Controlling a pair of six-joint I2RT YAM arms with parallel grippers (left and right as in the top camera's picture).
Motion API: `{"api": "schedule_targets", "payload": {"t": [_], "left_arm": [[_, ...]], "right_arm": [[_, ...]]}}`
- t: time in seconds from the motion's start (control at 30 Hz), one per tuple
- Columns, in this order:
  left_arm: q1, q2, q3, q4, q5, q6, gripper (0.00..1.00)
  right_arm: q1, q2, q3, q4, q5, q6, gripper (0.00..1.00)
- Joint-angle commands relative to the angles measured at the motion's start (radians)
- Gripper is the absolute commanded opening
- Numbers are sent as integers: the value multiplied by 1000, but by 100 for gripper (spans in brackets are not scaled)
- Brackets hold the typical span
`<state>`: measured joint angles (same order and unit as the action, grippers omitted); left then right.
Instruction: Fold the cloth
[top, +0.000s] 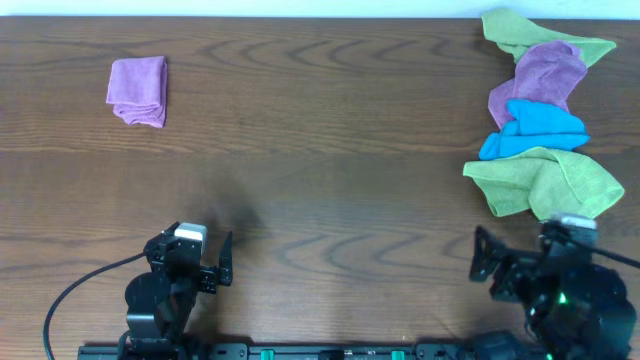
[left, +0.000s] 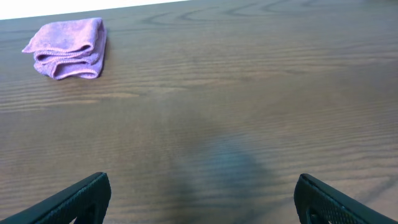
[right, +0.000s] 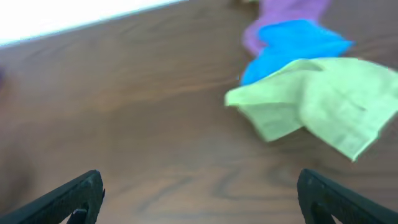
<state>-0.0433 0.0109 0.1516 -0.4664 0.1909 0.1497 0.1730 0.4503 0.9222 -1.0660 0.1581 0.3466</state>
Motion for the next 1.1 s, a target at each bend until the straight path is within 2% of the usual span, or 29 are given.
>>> {"api": "schedule_targets", "payload": {"t": [0.0,0.1,0.23,0.57,0.7,1.07], "left_arm": [[-3,-6,-19,0,-15,-16,95],[-3,-6,-19,0,-14,-16,95],[-3,-6,-19,0,-14,-16,95],[-3,-6,-19,0,-14,-16,95],[-3,-6,-19,0,-14,-16,95],[-3,-6,-19,0,-15,-16,95]], "right_arm": [[-148,-53,-119,71,-19,-66,99],[-201,-135,-240,174,-62,-134,99],[-207,-241,-388,246,-60,-143,99],[-207,-446,-689,266,-82,-149,99],[-206,-445,-748,266,-84,-150,99],[-204,-445,-748,273,-84,-150,99]]}}
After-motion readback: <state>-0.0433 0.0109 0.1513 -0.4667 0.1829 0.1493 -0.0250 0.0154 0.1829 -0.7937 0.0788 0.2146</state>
